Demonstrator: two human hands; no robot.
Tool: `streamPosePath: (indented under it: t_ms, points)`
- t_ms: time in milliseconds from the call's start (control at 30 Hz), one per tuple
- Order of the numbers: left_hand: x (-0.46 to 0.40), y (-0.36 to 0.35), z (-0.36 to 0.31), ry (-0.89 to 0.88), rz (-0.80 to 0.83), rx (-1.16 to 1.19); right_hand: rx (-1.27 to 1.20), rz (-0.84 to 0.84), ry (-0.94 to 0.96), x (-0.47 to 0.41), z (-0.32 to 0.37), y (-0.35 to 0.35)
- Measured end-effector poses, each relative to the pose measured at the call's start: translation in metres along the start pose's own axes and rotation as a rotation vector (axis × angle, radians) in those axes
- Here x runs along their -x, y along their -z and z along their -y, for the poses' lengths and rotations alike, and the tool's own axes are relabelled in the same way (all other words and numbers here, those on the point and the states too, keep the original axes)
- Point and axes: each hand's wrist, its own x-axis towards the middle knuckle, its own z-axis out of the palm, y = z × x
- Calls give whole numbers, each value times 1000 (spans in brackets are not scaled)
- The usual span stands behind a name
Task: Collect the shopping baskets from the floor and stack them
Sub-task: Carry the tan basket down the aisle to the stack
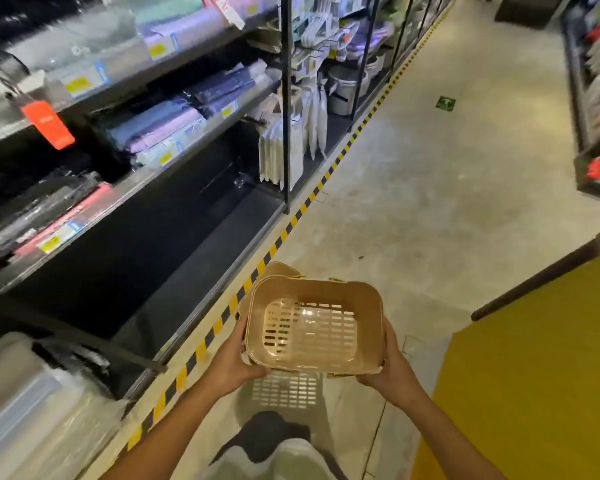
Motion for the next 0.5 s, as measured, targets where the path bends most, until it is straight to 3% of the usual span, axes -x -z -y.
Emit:
streamPosePath:
  t_ms: [267,500]
  points:
    - [-73,19,1,69,-175,87,74,120,142,-136,16,20]
    - [-138,23,8,116,-319,156,165,269,113,-244,27,24]
